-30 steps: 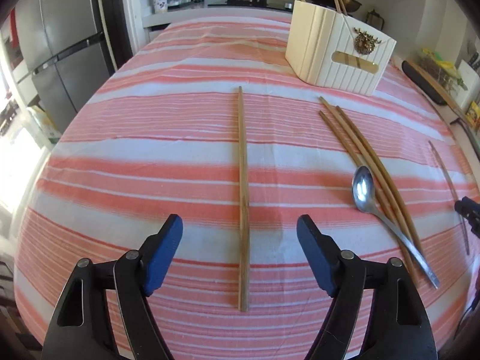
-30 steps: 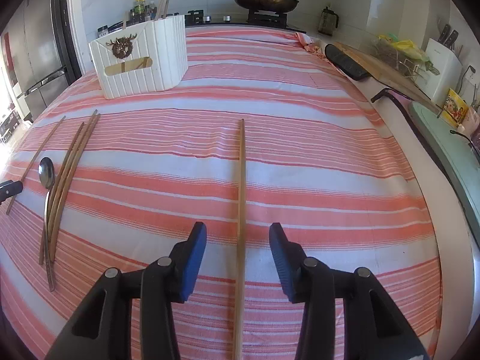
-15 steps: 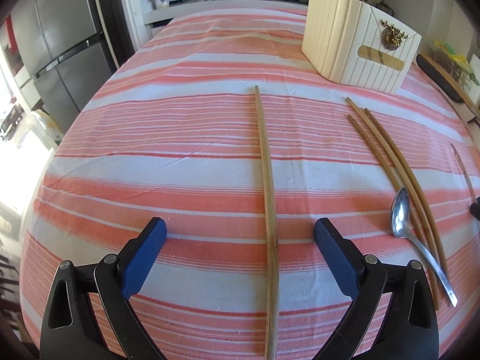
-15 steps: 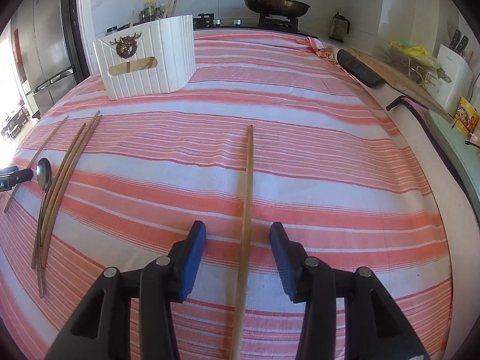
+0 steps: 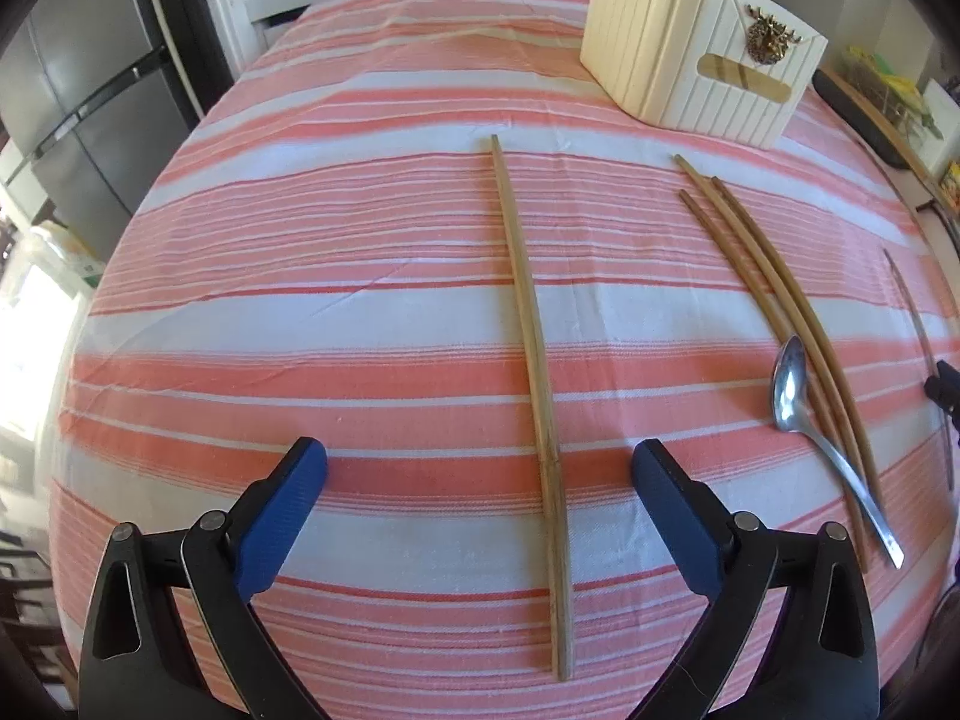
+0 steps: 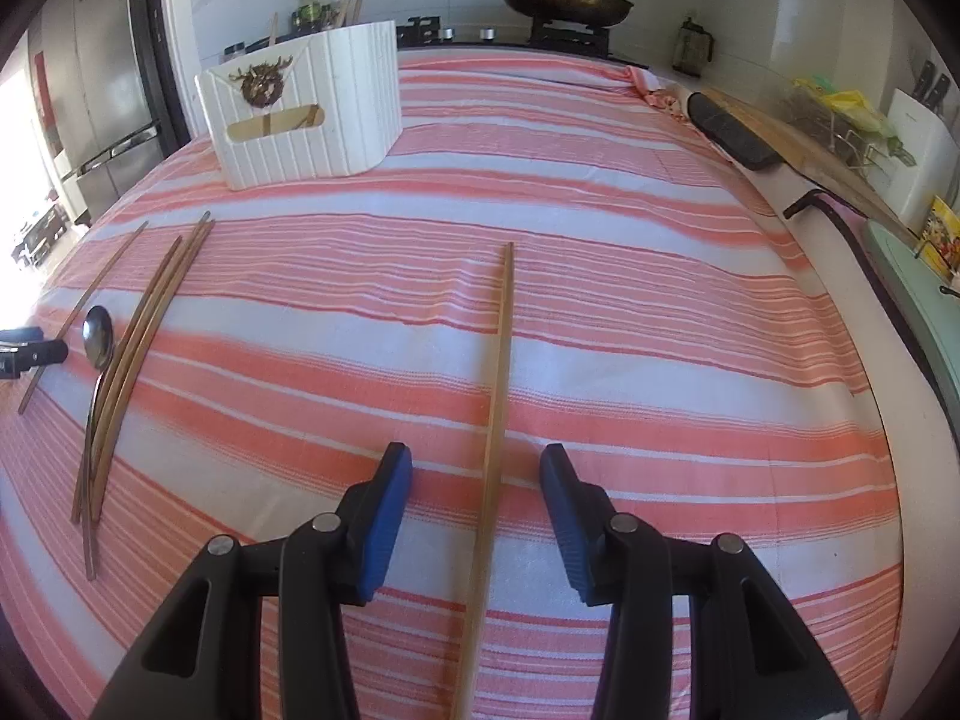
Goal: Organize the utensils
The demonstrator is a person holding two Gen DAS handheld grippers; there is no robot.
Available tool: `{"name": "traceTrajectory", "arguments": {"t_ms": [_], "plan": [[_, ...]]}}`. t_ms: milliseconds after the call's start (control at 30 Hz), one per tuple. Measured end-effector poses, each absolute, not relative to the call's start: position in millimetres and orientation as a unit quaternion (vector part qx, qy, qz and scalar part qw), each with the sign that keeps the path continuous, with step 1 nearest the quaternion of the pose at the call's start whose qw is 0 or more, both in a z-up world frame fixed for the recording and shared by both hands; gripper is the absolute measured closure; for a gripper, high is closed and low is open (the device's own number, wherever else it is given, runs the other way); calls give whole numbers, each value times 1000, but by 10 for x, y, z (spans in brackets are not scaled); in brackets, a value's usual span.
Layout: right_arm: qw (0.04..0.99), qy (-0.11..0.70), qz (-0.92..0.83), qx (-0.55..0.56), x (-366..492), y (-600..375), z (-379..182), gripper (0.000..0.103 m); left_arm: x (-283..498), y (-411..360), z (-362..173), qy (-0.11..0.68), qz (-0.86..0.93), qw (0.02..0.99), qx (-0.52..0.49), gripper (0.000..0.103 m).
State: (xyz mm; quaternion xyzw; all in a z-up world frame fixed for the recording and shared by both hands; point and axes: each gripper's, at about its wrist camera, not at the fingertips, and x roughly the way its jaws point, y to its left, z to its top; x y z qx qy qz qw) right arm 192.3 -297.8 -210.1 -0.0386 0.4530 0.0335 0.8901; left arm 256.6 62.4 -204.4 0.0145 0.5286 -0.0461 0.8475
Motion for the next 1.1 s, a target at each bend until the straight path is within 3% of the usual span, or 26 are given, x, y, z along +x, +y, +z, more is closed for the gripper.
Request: {"name": "traceTrajectory", "arguments": {"t_ms": [100,600,700,733,767,800,967,1100], "plan": [[868,488,66,-59,1960,-2982,-2061,57,2681,705,-2023,541,-61,839,6,4],[826,550,91,-85,2870,-2888,-2026,63,3664,451,-1972,567,-91,817,49,43],[825,554,86,-76,3060,-2894,-2026,66,3757,388,-1964,565,-92,818,59,61],[826,553,79,-69,3108,-2907,-2020,71,3771,376,-1961,563,-97,819,58,78],[828,552,74,-62,3151,-2926,-2011,85,3784,374,-1960,561,-102,820,52,94],[830,551,72,-52,3181,-2949,-2009,95,3767,413,-1950,561,-103,820,45,96],[849,524,62,-3,3199,-3028,-1919,97,3649,521,-1791,530,-105,841,13,98],[884,457,92,28,2935,-3013,-1444,97,3336,588,-1346,472,-123,873,-8,98]]}}
